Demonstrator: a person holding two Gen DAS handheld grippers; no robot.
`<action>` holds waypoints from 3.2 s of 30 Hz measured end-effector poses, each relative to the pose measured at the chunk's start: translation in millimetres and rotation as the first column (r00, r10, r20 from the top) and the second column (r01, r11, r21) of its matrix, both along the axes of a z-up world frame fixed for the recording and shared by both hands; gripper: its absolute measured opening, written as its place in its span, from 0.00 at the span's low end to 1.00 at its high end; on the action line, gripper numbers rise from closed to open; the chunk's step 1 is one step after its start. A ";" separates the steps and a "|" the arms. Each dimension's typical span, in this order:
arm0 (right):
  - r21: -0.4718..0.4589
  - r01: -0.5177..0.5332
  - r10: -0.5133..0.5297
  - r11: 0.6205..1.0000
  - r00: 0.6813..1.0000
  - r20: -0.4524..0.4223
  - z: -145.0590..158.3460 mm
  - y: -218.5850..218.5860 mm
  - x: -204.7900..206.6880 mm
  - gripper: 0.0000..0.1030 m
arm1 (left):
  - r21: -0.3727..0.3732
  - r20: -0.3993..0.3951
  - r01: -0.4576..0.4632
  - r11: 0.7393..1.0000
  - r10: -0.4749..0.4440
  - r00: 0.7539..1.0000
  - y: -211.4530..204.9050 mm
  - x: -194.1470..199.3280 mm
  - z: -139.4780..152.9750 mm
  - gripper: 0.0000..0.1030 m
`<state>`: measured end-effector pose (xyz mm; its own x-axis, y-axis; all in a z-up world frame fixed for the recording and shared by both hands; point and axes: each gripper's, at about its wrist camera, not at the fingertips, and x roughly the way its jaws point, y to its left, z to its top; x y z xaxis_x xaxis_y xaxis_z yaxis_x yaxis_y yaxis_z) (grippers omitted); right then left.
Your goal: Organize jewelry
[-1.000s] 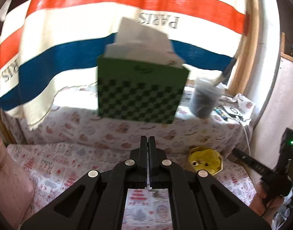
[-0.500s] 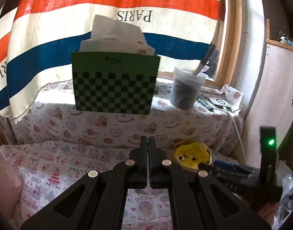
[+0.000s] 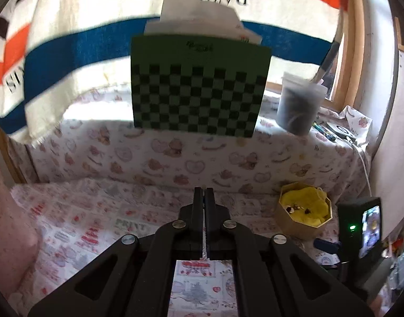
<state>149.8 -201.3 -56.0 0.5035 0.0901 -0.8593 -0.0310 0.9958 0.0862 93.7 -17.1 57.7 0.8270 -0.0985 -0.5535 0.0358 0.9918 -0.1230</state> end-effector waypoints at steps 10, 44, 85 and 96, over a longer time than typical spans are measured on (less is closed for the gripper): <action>-0.052 -0.024 0.024 0.998 1.000 0.003 -9.3 15.2 4.4 0.75 | 0.025 -0.023 -0.035 0.999 0.035 0.999 2.1 5.9 -9.3 0.00; 0.367 -0.024 -0.122 0.930 0.922 0.369 75.2 -85.9 -9.5 0.65 | 0.031 0.058 0.066 0.997 -0.068 0.996 -45.8 3.2 84.8 0.00; 0.450 0.326 -0.472 0.831 0.842 0.261 37.1 -180.0 -17.7 0.76 | -0.002 -0.194 0.284 0.959 -0.279 0.941 -169.8 92.3 7.9 0.38; 0.380 0.251 -0.393 0.890 0.845 0.363 56.8 -156.1 -25.5 0.80 | 0.120 0.014 0.169 0.978 -0.172 0.985 -117.2 42.3 45.2 0.62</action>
